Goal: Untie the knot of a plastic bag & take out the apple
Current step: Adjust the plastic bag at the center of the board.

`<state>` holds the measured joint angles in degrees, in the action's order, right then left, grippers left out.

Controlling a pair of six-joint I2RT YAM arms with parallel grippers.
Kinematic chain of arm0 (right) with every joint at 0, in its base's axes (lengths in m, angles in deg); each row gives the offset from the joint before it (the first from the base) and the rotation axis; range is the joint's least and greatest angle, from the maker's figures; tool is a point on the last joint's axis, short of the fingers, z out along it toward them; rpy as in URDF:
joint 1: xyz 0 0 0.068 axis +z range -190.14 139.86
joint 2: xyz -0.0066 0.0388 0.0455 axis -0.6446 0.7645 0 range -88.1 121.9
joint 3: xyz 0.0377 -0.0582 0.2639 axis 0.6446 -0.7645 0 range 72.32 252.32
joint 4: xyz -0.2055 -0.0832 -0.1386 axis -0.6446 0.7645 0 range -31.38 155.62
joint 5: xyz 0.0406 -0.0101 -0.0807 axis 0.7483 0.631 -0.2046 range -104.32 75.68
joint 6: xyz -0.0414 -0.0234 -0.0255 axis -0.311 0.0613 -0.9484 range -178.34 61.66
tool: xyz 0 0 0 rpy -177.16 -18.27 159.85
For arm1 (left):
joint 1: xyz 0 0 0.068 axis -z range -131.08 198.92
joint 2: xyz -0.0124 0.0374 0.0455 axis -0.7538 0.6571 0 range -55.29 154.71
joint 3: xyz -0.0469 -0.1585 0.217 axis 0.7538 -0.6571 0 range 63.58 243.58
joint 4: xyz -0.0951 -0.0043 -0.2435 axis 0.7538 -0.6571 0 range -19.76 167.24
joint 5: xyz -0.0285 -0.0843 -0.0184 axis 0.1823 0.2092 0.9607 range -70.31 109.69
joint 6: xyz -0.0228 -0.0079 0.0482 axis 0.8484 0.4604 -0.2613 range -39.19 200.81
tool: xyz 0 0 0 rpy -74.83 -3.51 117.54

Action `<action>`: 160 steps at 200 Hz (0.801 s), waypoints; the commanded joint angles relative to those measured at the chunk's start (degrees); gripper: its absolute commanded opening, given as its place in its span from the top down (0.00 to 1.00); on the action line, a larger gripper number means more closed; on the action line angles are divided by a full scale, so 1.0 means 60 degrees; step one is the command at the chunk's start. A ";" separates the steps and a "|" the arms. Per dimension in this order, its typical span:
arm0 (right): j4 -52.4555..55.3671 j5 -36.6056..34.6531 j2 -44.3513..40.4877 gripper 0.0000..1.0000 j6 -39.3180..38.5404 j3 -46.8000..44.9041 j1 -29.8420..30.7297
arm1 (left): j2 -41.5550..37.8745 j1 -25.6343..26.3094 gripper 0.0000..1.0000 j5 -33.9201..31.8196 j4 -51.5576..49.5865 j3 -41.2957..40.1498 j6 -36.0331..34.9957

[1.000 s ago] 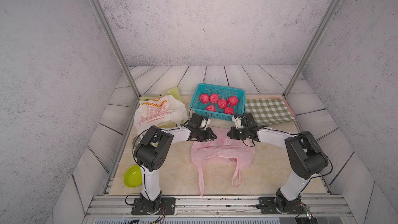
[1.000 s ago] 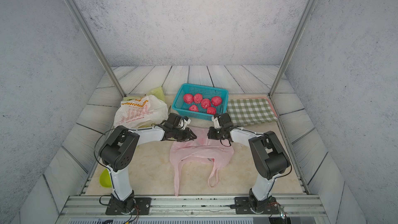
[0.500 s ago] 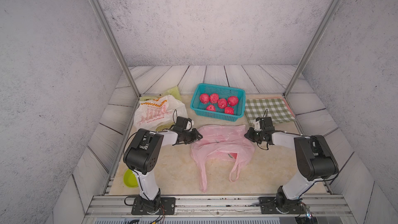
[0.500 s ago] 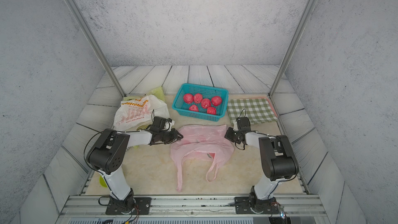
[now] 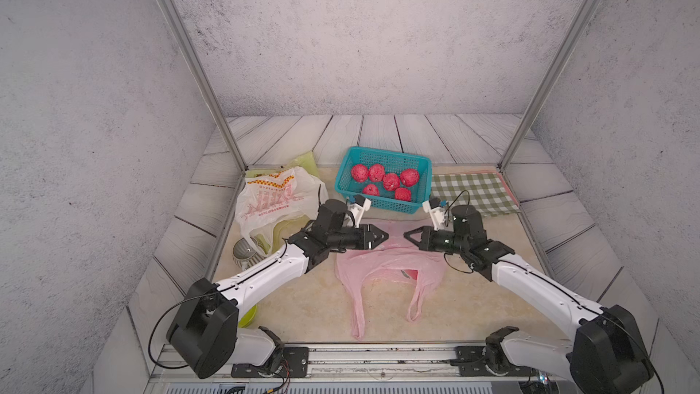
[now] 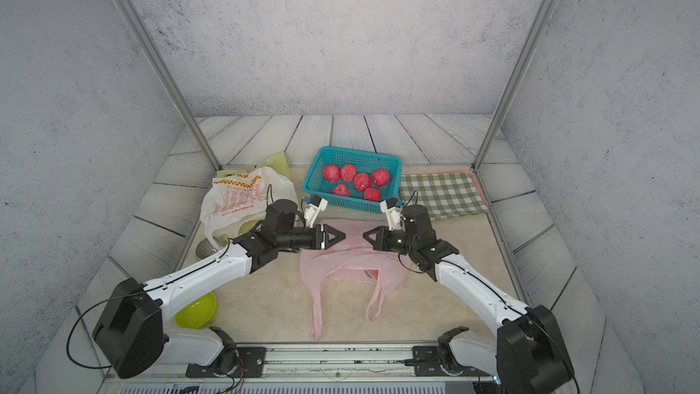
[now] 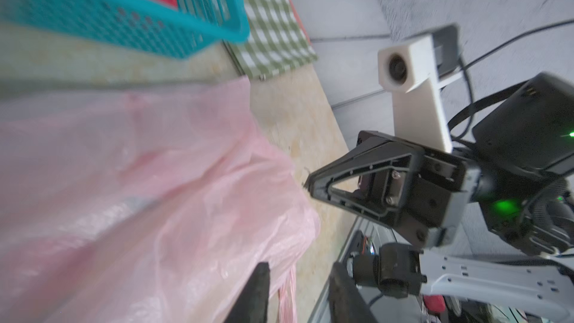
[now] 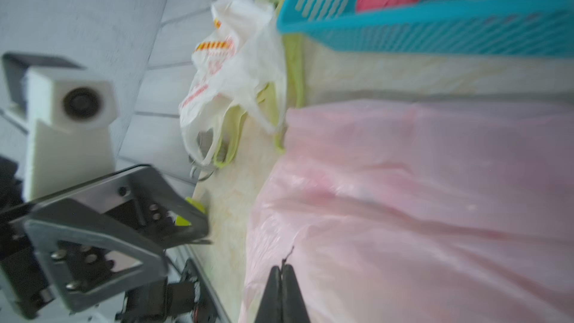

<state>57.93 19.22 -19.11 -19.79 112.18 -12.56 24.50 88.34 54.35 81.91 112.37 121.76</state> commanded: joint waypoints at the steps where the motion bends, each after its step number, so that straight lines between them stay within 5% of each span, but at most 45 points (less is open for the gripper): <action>1: -0.1071 -0.0157 0.0524 0.95 0.0710 -0.0693 0.0225 | 0.0726 0.0094 0.67 -0.0451 0.0569 -0.1019 0.0416; 77: -0.3515 -0.0705 0.3544 0.99 0.1227 -0.2553 0.0202 | 0.1252 -0.0309 0.71 -0.1435 0.0681 -0.2485 0.0320; 136: -0.3847 -0.1357 0.3112 0.94 0.1185 -0.3838 -0.0105 | 0.1189 -0.1549 0.72 -0.1263 0.1314 -0.3754 0.0251; 160: -0.2951 -0.0860 0.2218 0.83 0.0794 -0.3334 -0.0106 | 0.0848 -0.1804 0.73 -0.0875 0.1387 -0.3736 0.0329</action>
<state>31.48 15.66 -2.00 -12.89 91.13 -12.78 31.36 79.18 48.71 91.04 91.04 123.70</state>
